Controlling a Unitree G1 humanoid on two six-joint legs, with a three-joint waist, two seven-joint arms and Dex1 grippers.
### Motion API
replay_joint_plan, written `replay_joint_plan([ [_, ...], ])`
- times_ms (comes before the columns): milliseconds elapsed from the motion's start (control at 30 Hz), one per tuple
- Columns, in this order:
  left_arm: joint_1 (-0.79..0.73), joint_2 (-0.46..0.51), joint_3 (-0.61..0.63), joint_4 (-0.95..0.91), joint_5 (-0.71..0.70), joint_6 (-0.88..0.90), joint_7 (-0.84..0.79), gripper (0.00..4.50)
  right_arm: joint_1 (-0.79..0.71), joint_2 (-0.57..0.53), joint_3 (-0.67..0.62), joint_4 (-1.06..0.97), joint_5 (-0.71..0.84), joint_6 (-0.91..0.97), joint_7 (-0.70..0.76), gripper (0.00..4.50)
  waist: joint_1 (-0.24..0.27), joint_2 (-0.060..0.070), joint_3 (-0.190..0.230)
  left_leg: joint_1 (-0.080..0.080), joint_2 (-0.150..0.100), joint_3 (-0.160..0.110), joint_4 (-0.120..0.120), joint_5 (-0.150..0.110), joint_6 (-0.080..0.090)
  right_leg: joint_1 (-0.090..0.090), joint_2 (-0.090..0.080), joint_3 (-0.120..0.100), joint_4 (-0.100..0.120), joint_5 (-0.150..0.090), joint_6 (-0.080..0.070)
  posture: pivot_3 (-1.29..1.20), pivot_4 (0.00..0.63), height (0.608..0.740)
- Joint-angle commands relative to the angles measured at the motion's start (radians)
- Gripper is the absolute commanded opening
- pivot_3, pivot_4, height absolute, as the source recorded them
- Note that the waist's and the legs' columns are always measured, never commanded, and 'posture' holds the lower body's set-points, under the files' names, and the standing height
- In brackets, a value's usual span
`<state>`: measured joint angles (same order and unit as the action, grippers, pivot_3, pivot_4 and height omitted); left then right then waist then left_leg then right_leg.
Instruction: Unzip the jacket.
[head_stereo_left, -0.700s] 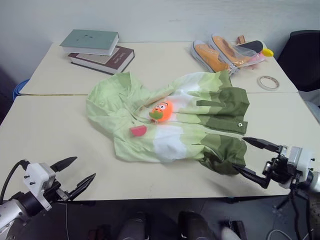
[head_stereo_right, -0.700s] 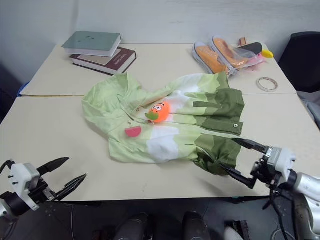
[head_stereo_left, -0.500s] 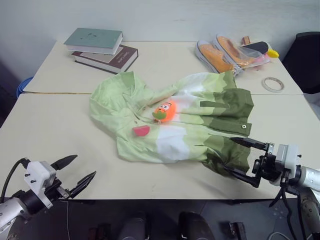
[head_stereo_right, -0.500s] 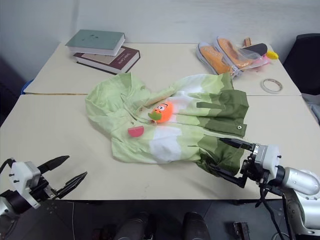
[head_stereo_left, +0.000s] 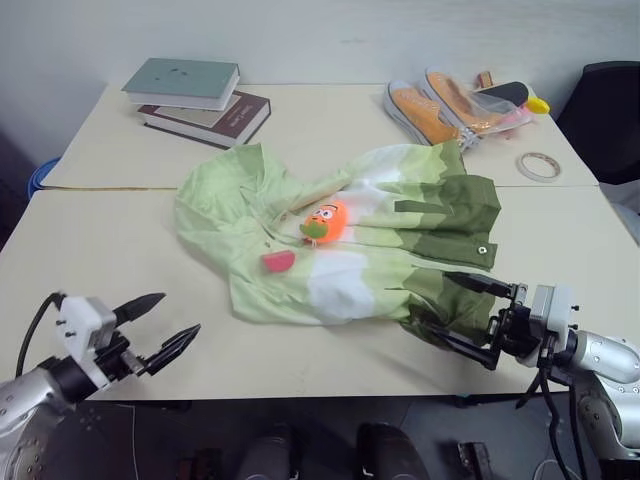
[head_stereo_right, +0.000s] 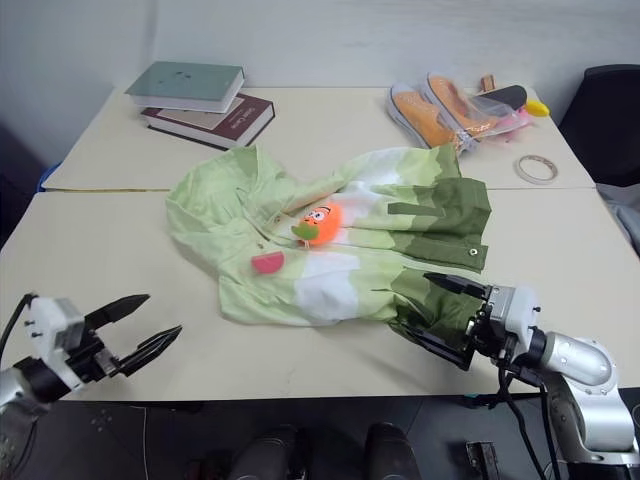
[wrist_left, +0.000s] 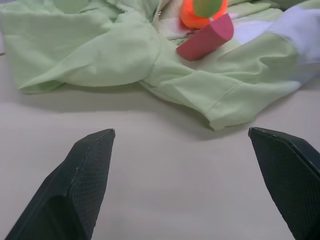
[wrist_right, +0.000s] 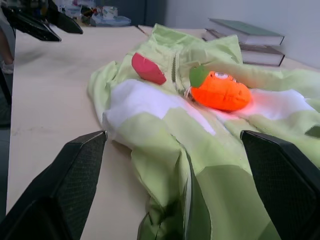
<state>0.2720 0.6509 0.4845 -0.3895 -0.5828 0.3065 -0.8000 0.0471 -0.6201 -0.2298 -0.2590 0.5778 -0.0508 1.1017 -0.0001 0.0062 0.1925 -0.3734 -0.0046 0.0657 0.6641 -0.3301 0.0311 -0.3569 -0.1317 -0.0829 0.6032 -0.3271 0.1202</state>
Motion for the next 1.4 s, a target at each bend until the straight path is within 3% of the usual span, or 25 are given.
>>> replay_joint_plan([
  [33, -0.156, 0.011, -0.130, 0.042, 0.043, 0.001, -0.001, 4.50, -0.034, 0.025, 0.022, -0.081, 0.033, 0.015, -0.037, 4.47, 0.009, 0.000, 0.000, 0.000, 0.000, 0.000, 0.000, 0.001, 0.000, 0.000, 0.000, 0.000, 0.001, 0.000, 0.000, 0.00, 0.150, 0.740],
  [200, -0.499, -0.095, -0.376, 0.274, 0.166, -0.059, -0.015, 4.50, -0.083, 0.050, 0.067, -0.111, 0.036, 0.036, -0.057, 4.47, 0.023, 0.000, 0.000, 0.001, -0.001, 0.000, 0.001, 0.004, 0.000, -0.001, 0.001, -0.001, 0.006, 0.000, 0.000, 0.00, 0.150, 0.740],
  [433, -0.776, -0.213, -0.511, 0.667, 0.326, -0.220, -0.014, 4.50, -0.102, 0.066, 0.089, -0.114, 0.020, 0.038, -0.086, 4.47, 0.022, -0.001, 0.000, -0.001, -0.001, 0.005, 0.001, 0.007, 0.005, -0.003, 0.006, -0.013, 0.010, 0.001, 0.001, 0.00, 0.150, 0.740],
  [667, -0.789, -0.221, -0.494, 0.723, 0.337, -0.295, -0.053, 2.36, -0.084, 0.079, 0.100, -0.133, -0.002, 0.029, -0.115, 4.50, 0.022, -0.002, 0.000, -0.002, -0.002, 0.004, 0.002, 0.008, 0.006, -0.003, 0.002, -0.021, 0.010, 0.001, 0.001, 0.00, 0.150, 0.740],
  [800, -0.707, -0.232, -0.344, 0.567, 0.176, -0.238, -0.012, 1.09, -0.103, 0.099, 0.127, -0.117, -0.013, 0.010, -0.104, 4.50, 0.015, -0.002, 0.000, -0.002, -0.001, 0.004, 0.003, 0.008, 0.006, -0.003, 0.000, -0.021, 0.010, 0.001, 0.001, 0.00, 0.150, 0.740],
  [867, -0.651, -0.230, -0.250, 0.473, 0.116, -0.191, 0.068, 0.80, -0.127, 0.109, 0.151, -0.100, -0.019, 0.004, -0.092, 4.50, 0.009, -0.004, 0.001, -0.002, 0.000, 0.003, 0.003, 0.009, 0.005, -0.003, -0.001, -0.021, 0.011, 0.001, 0.001, 0.00, 0.150, 0.740],
  [1067, -0.407, -0.203, 0.089, 0.274, 0.090, -0.110, 0.385, 0.79, -0.203, 0.145, 0.232, -0.015, -0.042, -0.041, -0.011, 4.50, -0.008, -0.004, 0.002, 0.001, 0.001, 0.000, 0.001, 0.010, 0.002, -0.001, -0.001, -0.019, 0.012, 0.001, 0.001, 0.00, 0.150, 0.740],
  [1200, -0.199, -0.150, 0.199, 0.295, 0.172, -0.083, 0.454, 0.79, -0.268, 0.174, 0.300, 0.053, -0.096, -0.088, 0.027, 4.50, -0.006, -0.005, 0.002, 0.001, 0.001, 0.000, 0.000, 0.010, 0.002, -0.001, -0.002, -0.020, 0.011, 0.001, 0.001, 0.00, 0.150, 0.740],
  [1267, -0.140, -0.133, 0.210, 0.291, 0.146, 0.004, 0.461, 0.79, -0.293, 0.185, 0.318, 0.080, -0.114, -0.100, 0.031, 4.50, 0.001, -0.006, 0.002, 0.001, 0.001, 0.000, 0.000, 0.010, 0.003, -0.001, -0.002, -0.019, 0.011, 0.001, 0.001, 0.00, 0.150, 0.740],
  [1400, -0.137, -0.123, 0.233, 0.265, 0.105, 0.040, 0.460, 2.11, -0.341, 0.202, 0.307, 0.113, -0.123, -0.088, -0.001, 4.50, 0.026, -0.009, 0.002, 0.000, -0.001, -0.004, 0.001, 0.005, -0.002, -0.001, -0.007, -0.020, 0.008, 0.001, 0.000, 0.00, 0.150, 0.740],
])
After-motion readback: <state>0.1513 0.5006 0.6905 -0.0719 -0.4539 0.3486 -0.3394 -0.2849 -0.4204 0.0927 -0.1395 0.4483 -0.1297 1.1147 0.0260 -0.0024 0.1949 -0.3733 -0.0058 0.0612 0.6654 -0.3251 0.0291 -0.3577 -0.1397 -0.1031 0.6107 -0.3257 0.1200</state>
